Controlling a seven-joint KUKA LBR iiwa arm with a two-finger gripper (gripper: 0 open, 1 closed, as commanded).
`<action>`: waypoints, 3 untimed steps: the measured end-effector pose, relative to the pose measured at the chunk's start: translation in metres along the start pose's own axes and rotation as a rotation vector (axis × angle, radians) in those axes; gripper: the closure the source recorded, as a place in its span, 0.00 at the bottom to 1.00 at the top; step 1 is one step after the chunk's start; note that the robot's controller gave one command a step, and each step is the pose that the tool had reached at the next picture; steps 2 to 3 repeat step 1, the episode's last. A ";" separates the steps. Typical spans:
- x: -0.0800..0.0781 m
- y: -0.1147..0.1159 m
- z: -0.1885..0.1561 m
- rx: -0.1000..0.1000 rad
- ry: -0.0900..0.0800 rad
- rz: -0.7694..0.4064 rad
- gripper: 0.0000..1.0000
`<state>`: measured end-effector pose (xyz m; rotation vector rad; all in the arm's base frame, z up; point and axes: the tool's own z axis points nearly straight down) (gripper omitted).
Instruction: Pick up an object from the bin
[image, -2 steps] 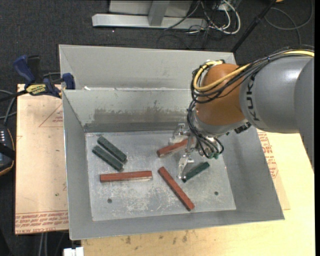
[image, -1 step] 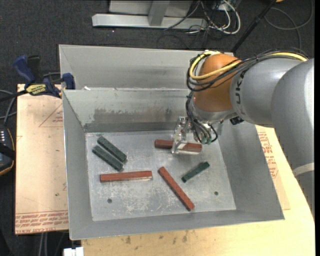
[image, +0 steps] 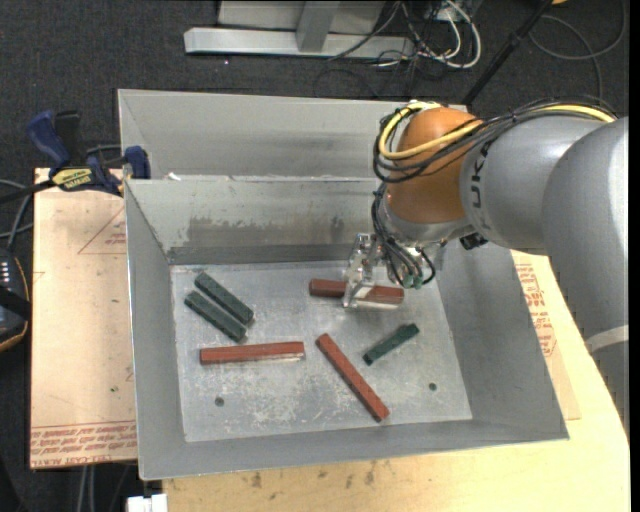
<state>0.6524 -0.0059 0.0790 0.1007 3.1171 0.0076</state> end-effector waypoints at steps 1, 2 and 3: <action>-0.007 0.012 -0.199 0.004 0.015 -0.015 1.00; -0.007 0.012 -0.199 0.004 0.015 -0.015 1.00; -0.007 0.012 -0.199 0.004 0.015 -0.015 1.00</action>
Offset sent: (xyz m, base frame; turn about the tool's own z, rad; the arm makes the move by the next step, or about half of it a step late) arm 0.0000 0.0000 0.0000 0.0000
